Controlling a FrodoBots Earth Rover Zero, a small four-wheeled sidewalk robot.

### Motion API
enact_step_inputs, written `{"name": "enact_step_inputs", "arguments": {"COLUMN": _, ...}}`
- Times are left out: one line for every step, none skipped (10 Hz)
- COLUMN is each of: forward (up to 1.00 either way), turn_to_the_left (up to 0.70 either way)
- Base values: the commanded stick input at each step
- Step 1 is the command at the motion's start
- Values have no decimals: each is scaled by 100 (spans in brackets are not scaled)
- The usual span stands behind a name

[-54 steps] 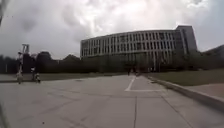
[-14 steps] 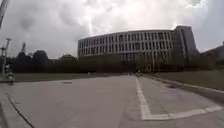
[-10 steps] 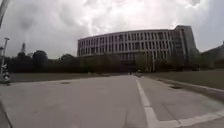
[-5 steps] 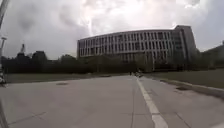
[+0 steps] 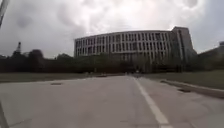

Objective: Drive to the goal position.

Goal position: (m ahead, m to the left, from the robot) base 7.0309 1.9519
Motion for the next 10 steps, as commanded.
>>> {"name": "enact_step_inputs", "arguments": {"forward": 70, "turn_to_the_left": 0}}
{"name": "enact_step_inputs", "arguments": {"forward": 70, "turn_to_the_left": 0}}
{"name": "enact_step_inputs", "arguments": {"forward": 70, "turn_to_the_left": 0}}
{"name": "enact_step_inputs", "arguments": {"forward": 70, "turn_to_the_left": 0}}
{"name": "enact_step_inputs", "arguments": {"forward": 70, "turn_to_the_left": 0}}
{"name": "enact_step_inputs", "arguments": {"forward": 70, "turn_to_the_left": 0}}
{"name": "enact_step_inputs", "arguments": {"forward": 70, "turn_to_the_left": 0}}
{"name": "enact_step_inputs", "arguments": {"forward": 70, "turn_to_the_left": 0}}
{"name": "enact_step_inputs", "arguments": {"forward": 70, "turn_to_the_left": 0}}
{"name": "enact_step_inputs", "arguments": {"forward": 70, "turn_to_the_left": 0}}
